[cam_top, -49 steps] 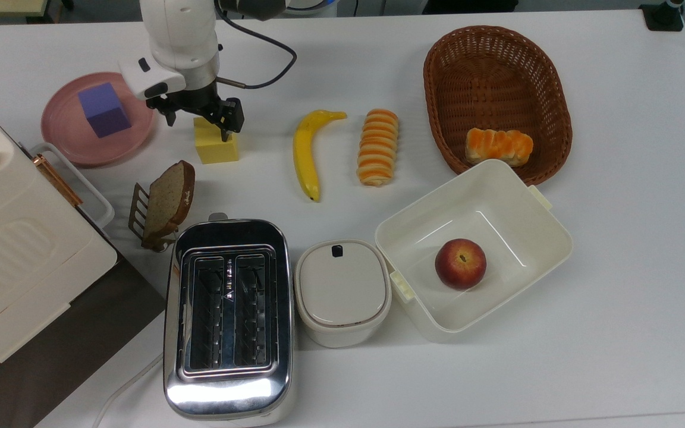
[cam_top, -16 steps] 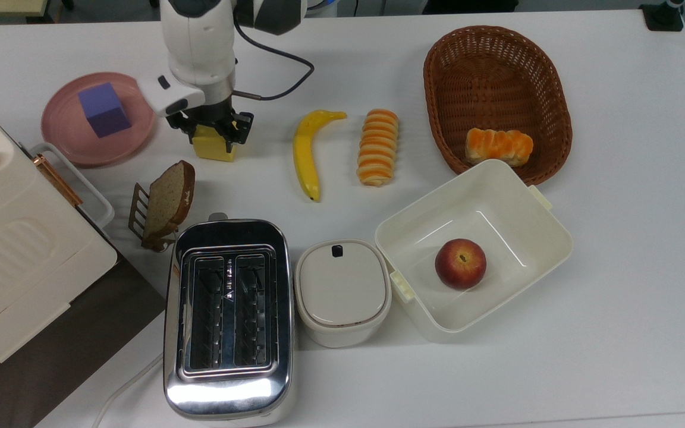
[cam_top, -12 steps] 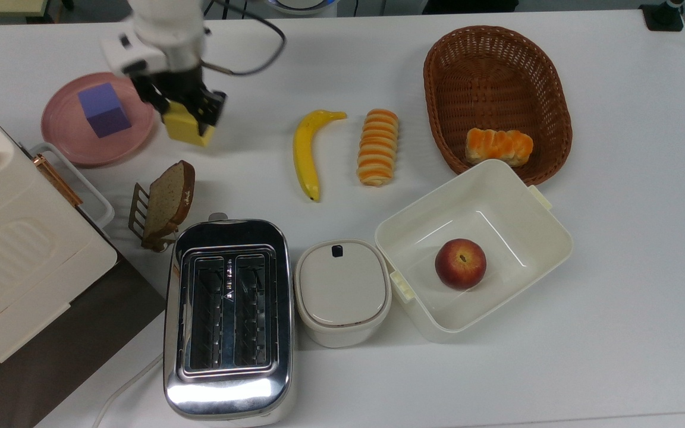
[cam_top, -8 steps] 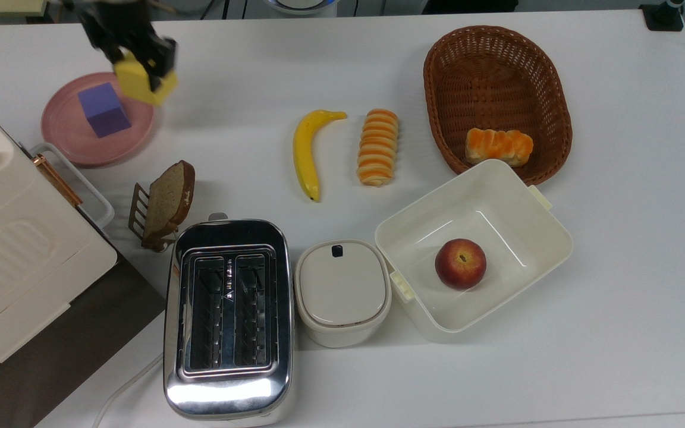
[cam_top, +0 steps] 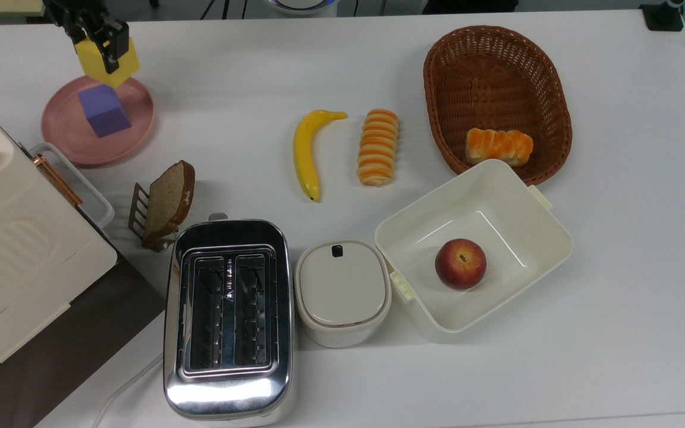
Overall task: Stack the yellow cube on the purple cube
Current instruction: 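Lift the yellow cube and carry it over the purple cube, then lower the yellow cube onto the purple cube and open the gripper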
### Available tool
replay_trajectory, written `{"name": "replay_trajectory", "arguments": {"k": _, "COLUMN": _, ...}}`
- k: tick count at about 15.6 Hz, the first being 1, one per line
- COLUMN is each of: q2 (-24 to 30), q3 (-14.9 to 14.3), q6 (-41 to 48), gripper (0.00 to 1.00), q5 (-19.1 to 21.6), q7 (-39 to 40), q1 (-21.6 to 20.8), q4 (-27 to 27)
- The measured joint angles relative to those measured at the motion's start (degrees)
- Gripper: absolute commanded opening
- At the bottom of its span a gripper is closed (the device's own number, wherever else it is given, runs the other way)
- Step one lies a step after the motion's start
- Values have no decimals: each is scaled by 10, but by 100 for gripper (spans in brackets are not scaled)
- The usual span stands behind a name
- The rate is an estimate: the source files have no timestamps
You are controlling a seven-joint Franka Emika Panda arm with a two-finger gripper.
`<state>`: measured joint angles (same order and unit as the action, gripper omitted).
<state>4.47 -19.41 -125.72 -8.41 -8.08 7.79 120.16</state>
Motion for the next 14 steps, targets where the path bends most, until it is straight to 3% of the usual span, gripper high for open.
{"name": "replay_trajectory", "arguments": {"k": 5, "q2": -40, "q3": -8, "q6": -61, "gripper": 29, "q5": 9, "q7": 0, "q1": 17, "q4": -4}}
{"name": "replay_trajectory", "arguments": {"k": 14, "q2": -65, "q3": -8, "q6": -69, "gripper": 29, "q5": 9, "q7": 0, "q1": 27, "q4": -7}}
